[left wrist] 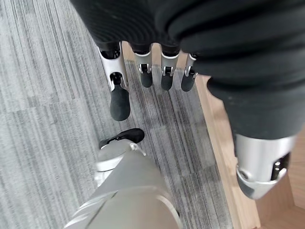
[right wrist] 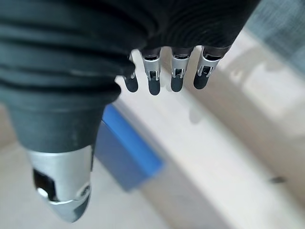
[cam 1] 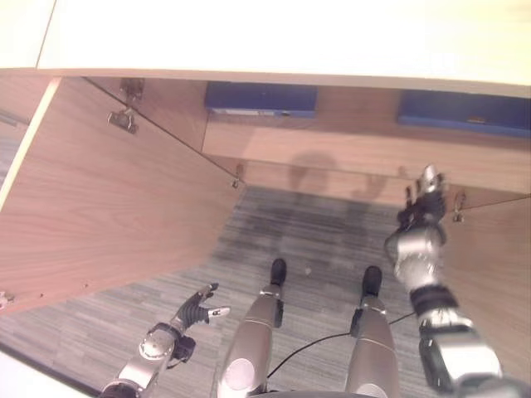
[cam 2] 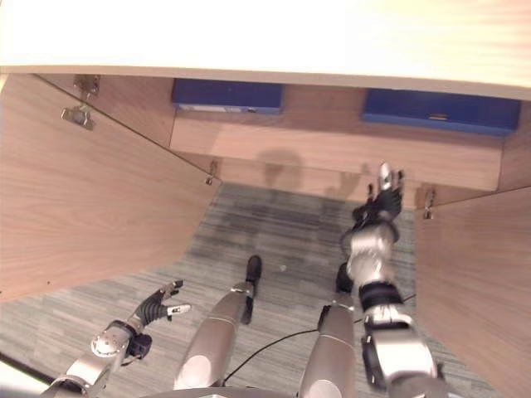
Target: Put the empty folder in the office cabinet
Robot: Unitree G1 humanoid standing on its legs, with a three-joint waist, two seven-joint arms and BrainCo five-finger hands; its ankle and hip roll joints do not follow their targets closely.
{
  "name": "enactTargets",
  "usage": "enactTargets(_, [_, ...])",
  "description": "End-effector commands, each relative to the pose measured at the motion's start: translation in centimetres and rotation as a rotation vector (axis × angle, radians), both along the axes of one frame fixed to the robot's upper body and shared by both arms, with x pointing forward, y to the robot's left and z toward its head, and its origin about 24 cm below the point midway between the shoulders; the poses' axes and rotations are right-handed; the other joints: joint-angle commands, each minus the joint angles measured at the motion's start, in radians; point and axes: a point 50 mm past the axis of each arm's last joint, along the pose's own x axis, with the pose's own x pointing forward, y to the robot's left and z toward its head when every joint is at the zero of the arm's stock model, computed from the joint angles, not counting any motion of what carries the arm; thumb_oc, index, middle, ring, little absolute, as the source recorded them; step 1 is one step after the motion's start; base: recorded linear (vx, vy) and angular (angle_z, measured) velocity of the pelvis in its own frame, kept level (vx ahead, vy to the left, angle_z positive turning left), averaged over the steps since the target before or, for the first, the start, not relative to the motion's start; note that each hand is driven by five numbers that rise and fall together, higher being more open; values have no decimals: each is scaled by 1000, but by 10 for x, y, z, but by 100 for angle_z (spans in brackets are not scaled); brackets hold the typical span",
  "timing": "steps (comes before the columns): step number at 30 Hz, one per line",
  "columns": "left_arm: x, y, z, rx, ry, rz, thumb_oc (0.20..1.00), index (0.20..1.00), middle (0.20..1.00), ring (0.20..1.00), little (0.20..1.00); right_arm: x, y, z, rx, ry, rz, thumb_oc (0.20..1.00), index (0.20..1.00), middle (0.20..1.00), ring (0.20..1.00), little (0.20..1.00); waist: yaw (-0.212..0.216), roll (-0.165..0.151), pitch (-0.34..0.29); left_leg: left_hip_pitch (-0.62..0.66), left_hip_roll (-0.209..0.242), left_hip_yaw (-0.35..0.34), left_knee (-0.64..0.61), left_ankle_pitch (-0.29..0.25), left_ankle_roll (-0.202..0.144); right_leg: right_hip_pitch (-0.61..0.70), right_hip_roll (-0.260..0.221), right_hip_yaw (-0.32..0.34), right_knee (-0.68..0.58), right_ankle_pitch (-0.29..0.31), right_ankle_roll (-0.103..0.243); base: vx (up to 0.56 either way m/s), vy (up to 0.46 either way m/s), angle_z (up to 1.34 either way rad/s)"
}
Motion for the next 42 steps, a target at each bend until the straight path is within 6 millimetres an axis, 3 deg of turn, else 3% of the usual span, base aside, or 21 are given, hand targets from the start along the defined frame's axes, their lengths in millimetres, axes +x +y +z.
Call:
enactTargets(1, [-26, 21, -8, 38, 75, 43, 1000, 1000, 1000, 1000, 1000, -4, -7, 10, -254, -17, 118, 1000, 1000, 1000, 1000, 1000, -7, 1, -21, 42, 69, -50, -198, 150, -79, 164, 17, -29, 120, -187, 59, 171, 33, -9])
enactTargets(2, [-39, 27, -13, 32, 106, 93, 1000, 1000, 1000, 1000, 1000, -36, -9, -28, -342, 138, 205, 1000, 1000, 1000, 1000, 1000, -24, -21, -61, 122, 87, -46, -230, 147, -81, 243, 15, -49, 69, -167, 66, 174, 46, -8])
enactTargets(4, [-57, 30, -22, 9, 138, 203, 1000, 1000, 1000, 1000, 1000, -76, -12, -60, -565, 317, 372, 1000, 1000, 1000, 1000, 1000, -45, -47, -121, 251, 106, -27, -288, 141, -79, 350, 17, -68, 9, -139, 78, 179, 73, -17])
enactTargets(7, [-62, 24, -29, -15, 148, 256, 1000, 1000, 1000, 1000, 1000, -97, -12, -80, -670, 439, 454, 1000, 1000, 1000, 1000, 1000, -53, -62, -170, 336, 109, -13, -335, 143, -80, 427, 23, -85, -37, -126, 81, 88, 34, -25])
enactTargets(8, [-57, 16, -31, -10, 126, 275, 1000, 1000, 1000, 1000, 1000, -114, -12, -99, -866, 583, 553, 1000, 1000, 1000, 1000, 1000, -54, -79, -218, 392, 109, -15, -353, 135, -84, 503, 32, -100, -84, -122, 78, 59, 5, -4])
enactTargets(15, [-52, 12, -32, -16, 112, 318, 1000, 1000, 1000, 1000, 1000, -154, -10, -139, -860, 822, 675, 1000, 1000, 1000, 1000, 1000, -46, -99, -256, 429, 109, -19, -359, 129, -87, 573, 37, -120, -132, -116, 73, -12, -12, 16])
enactTargets(22, [-50, 8, -32, -17, 89, 325, 1000, 1000, 1000, 1000, 1000, -181, -8, -157, -825, 949, 702, 1000, 1000, 1000, 1000, 1000, -35, -100, -262, 456, 112, -22, -353, 128, -78, 597, 37, -118, -142, -104, 69, -1, -5, 0])
enactTargets(23, [-54, 10, -38, 12, 118, 364, 1000, 1000, 1000, 1000, 1000, -189, -6, -162, -783, 978, 688, 1000, 1000, 1000, 1000, 1000, -33, -106, -265, 470, 113, -20, -352, 121, -75, 610, 37, -115, -141, -108, 69, 64, -43, -4])
enactTargets(24, [-73, 14, -50, 43, 214, 389, 1000, 1000, 1000, 1000, 1000, -194, -5, -165, -754, 1002, 684, 1000, 1000, 1000, 1000, 1000, -34, -110, -267, 483, 114, -18, -353, 109, -77, 622, 36, -115, -143, -120, 69, 29, -31, -3])
enactTargets(27, [-71, 25, -53, 83, 238, 434, 1000, 1000, 1000, 1000, 1000, -196, 3, -167, -742, 982, 699, 1000, 1000, 1000, 1000, 1000, -40, -114, -271, 488, 118, -9, -353, 117, -77, 619, 38, -105, -152, -107, 69, 9, -10, -1])
enactTargets(31, [-63, 20, -51, 96, 199, 417, 1000, 1000, 1000, 1000, 1000, -203, 8, -170, -743, 994, 727, 1000, 1000, 1000, 1000, 1000, -49, -117, -280, 503, 122, 2, -355, 112, -75, 623, 37, -95, -161, -107, 66, 26, -27, -7])
enactTargets(42, [-53, 15, -47, 102, 151, 382, 1000, 1000, 1000, 1000, 1000, -191, 6, -164, -758, 949, 696, 1000, 1000, 1000, 1000, 1000, -59, -115, -282, 513, 124, 5, -354, 108, -73, 623, 39, -86, -152, -108, 66, 9, -7, -3])
